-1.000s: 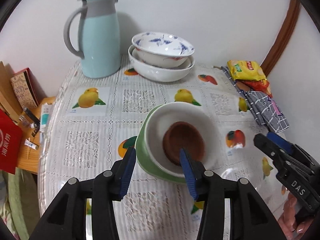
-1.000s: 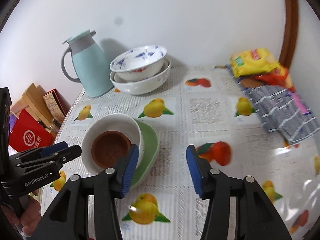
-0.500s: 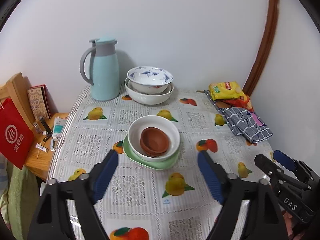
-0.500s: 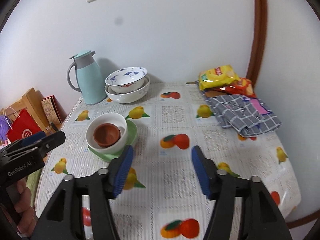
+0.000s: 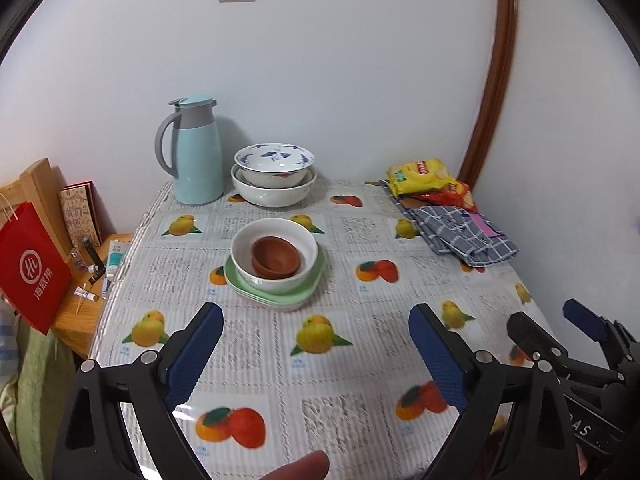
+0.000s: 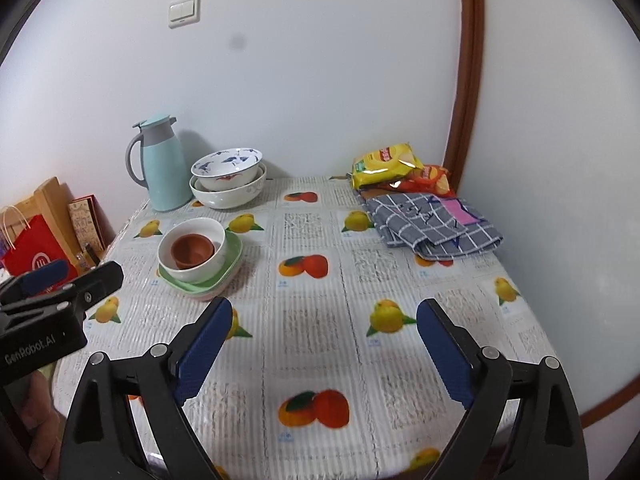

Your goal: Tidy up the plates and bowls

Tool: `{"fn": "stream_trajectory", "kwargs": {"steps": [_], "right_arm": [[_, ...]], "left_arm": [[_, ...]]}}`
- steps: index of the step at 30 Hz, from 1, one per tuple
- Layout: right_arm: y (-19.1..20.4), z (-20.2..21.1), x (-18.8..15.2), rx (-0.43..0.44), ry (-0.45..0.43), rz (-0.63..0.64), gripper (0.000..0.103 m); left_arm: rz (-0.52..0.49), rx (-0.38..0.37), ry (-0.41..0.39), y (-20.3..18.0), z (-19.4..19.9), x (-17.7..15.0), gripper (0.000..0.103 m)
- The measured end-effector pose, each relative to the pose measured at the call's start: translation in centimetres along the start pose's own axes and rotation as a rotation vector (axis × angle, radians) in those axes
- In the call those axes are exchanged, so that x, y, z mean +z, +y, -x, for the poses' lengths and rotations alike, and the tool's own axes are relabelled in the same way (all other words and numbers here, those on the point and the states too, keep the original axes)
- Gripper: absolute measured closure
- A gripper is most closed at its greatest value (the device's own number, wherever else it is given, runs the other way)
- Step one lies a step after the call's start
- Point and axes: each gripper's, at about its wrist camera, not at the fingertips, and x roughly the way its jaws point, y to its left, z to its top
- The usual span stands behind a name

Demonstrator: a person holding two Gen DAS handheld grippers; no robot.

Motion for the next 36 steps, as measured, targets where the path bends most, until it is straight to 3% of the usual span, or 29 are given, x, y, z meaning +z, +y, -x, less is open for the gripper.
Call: {"fn": "stream_trajectory", "kwargs": {"steps": [14, 36], "right_arm": [[-0.2, 3.1, -2.3, 0.01, -0.031, -0.002, 0.01], [-0.4, 3.1, -2.7, 0.01, -0.025, -0.011, 0.01]], "left_arm": [[-0.018, 0.027, -0.014, -0.8, 2.3, -2.1, 0.009], [-0.033, 0.022, -0.001, -1.5, 2.1, -2.5, 0.009]]}}
